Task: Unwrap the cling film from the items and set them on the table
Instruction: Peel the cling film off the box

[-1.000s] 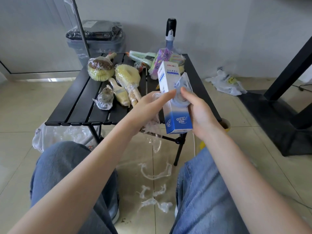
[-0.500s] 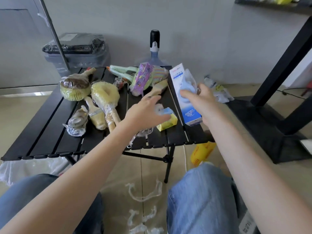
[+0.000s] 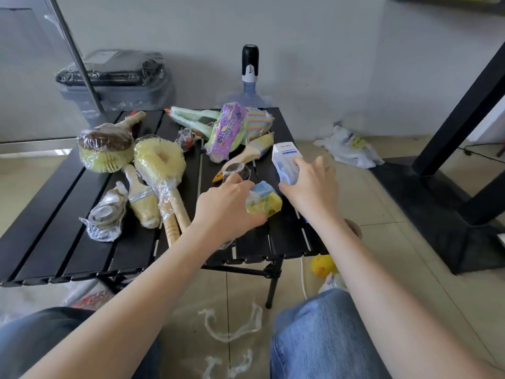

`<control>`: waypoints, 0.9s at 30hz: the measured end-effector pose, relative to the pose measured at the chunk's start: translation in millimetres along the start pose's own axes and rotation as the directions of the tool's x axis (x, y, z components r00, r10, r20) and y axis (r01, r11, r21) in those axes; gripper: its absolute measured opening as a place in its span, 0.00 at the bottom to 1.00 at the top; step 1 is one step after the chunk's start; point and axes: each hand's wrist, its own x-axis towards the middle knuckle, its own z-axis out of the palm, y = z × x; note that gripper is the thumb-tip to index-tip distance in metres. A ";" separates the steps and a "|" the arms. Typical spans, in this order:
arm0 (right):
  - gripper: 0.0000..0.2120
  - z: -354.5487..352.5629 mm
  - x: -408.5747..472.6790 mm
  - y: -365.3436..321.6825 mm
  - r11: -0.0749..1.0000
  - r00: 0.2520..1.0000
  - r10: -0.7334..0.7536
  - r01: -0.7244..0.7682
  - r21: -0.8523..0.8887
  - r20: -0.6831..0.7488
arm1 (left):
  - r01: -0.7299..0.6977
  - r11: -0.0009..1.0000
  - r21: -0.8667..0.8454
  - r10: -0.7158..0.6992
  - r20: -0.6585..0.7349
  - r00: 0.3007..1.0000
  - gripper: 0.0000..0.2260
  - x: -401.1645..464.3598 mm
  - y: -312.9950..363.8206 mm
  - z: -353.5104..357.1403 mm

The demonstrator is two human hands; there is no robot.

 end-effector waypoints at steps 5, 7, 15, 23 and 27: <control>0.31 1.8 -2.1 -4.3 0.985 0.998 -0.050 0.054 -0.161 0.027 | 0.015 0.999 -0.028 -0.016 -0.030 0.999 0.31 1.2 -9.7 3.6; 0.33 0.7 -3.1 -4.6 0.982 0.997 -0.061 0.067 -0.175 0.039 | -0.011 0.999 -0.053 0.009 -0.041 0.999 0.32 -1.5 -11.9 4.1; 0.23 -26.4 -18.1 -25.4 0.977 0.977 -0.178 0.162 -0.137 -0.115 | -0.022 0.896 -0.443 -0.024 -0.098 0.995 0.24 -18.9 -25.7 -24.8; 0.24 -29.7 -76.5 -114.4 0.602 0.763 -0.646 0.528 0.599 -0.022 | 0.078 0.119 -0.990 -0.192 0.055 0.980 0.18 -63.8 -92.6 -72.6; 0.29 -8.6 -96.2 -162.2 0.510 0.687 -0.722 0.608 0.609 -0.081 | -0.008 -0.030 -1.000 -0.293 0.001 0.956 0.19 -92.8 -132.7 -86.3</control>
